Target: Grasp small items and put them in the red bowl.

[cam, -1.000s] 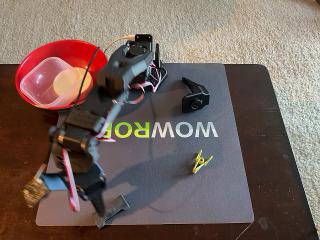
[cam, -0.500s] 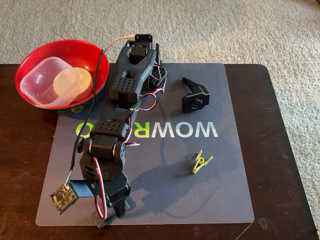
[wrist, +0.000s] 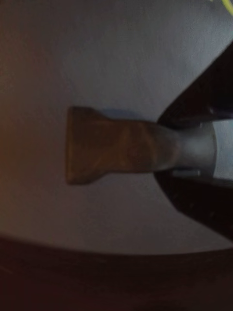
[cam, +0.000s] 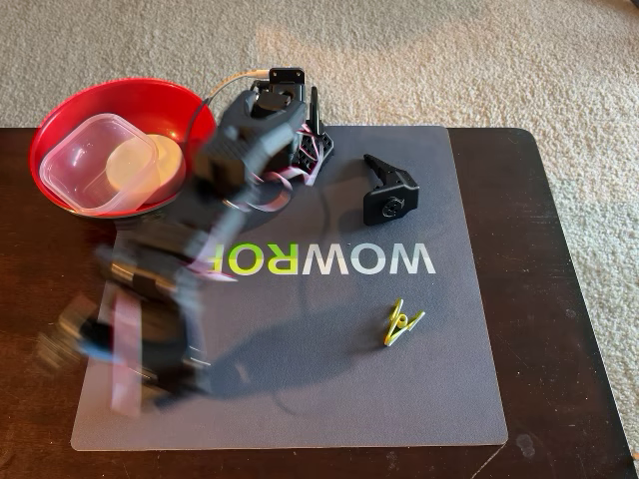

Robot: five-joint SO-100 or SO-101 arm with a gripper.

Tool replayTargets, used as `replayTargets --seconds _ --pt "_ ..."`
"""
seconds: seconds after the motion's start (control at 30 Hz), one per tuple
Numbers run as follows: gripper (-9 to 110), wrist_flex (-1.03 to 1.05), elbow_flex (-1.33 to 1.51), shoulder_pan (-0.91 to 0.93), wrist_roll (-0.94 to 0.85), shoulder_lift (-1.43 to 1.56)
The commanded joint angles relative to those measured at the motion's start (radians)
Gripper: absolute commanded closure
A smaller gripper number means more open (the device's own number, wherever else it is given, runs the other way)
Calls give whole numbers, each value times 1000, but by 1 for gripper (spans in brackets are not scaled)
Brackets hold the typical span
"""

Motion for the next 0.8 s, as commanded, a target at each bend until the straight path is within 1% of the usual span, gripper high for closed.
replayTargets --seconds 0.0,0.1,0.2,0.3,0.4,0.5,0.63,0.7,0.77 --pt "101 -2 436 78 -23 488" --pt "101 -3 746 123 14 822" --pt "101 -5 969 156 71 1115" --pt "101 -3 1232 216 156 1402" --pt "101 -6 1519 322 268 1655" --pt "101 -11 1704 468 385 1805" --pt "101 -11 1813 696 586 1916" --pt "101 -11 1848 770 666 1945" --pt "101 -15 1873 802 707 1962"
